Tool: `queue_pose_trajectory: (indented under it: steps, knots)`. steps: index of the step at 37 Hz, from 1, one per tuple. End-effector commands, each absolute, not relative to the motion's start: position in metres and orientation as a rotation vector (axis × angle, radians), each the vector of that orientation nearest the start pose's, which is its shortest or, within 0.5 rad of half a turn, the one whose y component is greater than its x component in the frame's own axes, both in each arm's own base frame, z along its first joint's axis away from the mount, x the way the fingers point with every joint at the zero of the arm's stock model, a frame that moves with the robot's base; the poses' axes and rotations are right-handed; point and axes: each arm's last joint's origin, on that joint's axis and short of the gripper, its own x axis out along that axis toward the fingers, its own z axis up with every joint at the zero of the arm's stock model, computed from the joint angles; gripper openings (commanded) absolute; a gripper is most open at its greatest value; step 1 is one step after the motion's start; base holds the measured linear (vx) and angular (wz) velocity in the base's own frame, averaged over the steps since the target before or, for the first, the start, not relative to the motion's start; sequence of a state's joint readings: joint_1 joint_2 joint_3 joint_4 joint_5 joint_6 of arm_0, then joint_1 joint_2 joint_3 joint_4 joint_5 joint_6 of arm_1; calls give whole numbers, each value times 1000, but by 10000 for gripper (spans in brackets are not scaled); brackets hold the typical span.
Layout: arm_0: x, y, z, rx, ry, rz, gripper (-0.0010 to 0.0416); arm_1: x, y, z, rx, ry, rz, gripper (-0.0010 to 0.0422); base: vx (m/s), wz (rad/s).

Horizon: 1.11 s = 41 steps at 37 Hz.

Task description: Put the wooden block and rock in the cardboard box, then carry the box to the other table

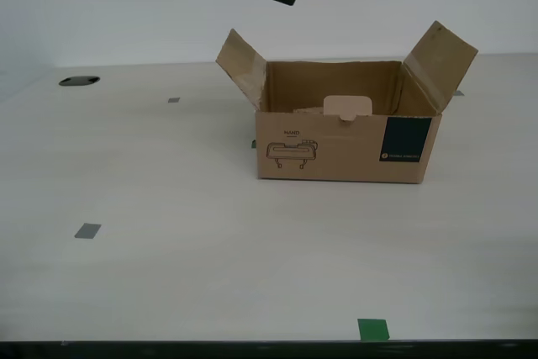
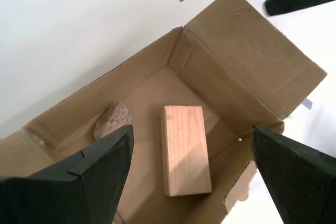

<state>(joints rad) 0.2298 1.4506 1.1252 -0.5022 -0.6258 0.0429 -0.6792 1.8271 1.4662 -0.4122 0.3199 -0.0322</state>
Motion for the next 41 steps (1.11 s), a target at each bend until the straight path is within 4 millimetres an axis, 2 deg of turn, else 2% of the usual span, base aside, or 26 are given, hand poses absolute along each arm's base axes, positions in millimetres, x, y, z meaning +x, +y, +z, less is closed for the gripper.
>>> queue_pose_trajectory:
  steps: [1, 11, 19, 26, 41]
  knots:
    - [289, 84, 294, 192, 885, 743, 388, 312, -258, 274, 92, 846, -910, 300, 0, 0]
    - [281, 79, 333, 135, 955, 665, 388, 319, -234, 309, 57, 984, -824, 300, 0, 0]
    - [272, 76, 350, 127, 1021, 622, 388, 325, -211, 324, 38, 1036, -813, 300, 0, 0]
    - [267, 67, 357, 49, 1076, 469, 388, 331, -190, 322, -33, 1113, -820, 300, 0, 0]
    - [262, 45, 351, 88, 1180, 373, 387, 345, -150, 319, -78, 1166, -719, 300, 0, 0]
